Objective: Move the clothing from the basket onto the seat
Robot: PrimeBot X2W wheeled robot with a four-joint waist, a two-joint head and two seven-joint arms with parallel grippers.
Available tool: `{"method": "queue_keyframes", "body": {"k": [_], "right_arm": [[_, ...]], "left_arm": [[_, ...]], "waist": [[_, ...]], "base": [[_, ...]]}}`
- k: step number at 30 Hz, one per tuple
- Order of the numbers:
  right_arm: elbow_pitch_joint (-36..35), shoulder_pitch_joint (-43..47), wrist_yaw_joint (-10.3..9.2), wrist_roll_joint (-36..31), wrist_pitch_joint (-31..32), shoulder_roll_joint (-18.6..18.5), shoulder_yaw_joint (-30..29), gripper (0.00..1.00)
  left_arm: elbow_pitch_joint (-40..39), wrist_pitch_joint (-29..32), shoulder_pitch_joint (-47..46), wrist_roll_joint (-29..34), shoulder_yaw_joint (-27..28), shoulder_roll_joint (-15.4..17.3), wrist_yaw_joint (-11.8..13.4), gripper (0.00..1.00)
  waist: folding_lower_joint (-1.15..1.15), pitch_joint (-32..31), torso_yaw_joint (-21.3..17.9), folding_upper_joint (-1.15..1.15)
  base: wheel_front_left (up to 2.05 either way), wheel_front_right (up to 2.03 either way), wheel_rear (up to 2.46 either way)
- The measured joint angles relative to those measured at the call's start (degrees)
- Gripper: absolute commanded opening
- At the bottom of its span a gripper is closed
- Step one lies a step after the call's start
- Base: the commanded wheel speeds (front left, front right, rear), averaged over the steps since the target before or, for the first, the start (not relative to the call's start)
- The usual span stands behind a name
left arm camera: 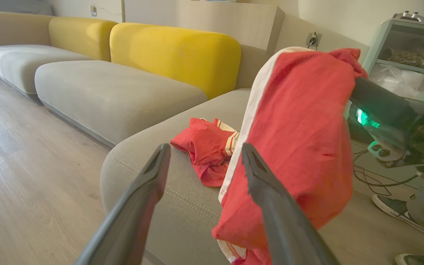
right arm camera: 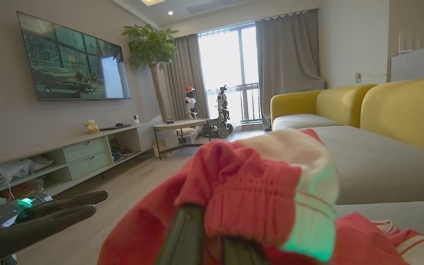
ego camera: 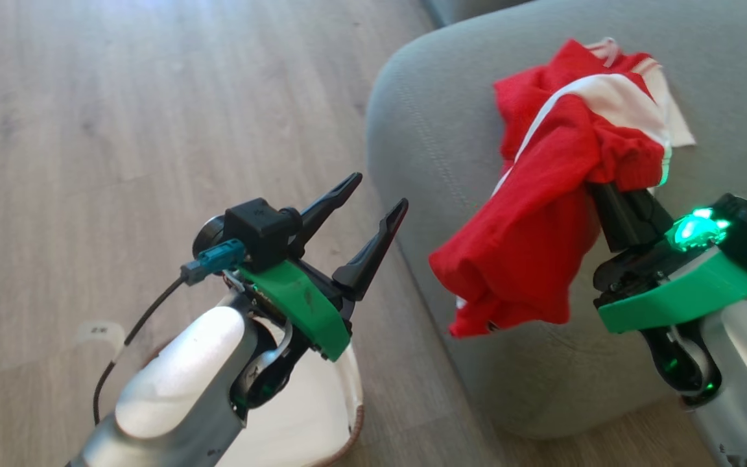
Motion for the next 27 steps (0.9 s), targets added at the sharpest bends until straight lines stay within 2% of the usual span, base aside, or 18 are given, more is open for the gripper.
{"method": "queue_keyframes", "body": {"k": [17, 27], "right_arm": [[-6.0, 2.2, 0.00, -2.8, 0.0, 0.1, -3.4, 0.00], [-6.9, 2.1, 0.00, -4.1, 0.0, 0.3, -5.4, 0.00]], "left_arm": [[0.0, -0.1, -0.3, 0.6, -0.2, 0.8, 0.2, 1.00], [0.1, 0.0, -0.6, 1.0, -0.2, 1.5, 0.4, 1.00]], "waist": [[0.00, 2.7, -11.9, 0.00], [0.00, 5.1, -13.4, 0.00]], "base": [[0.00, 0.00, 0.00], [0.00, 0.00, 0.00]]}}
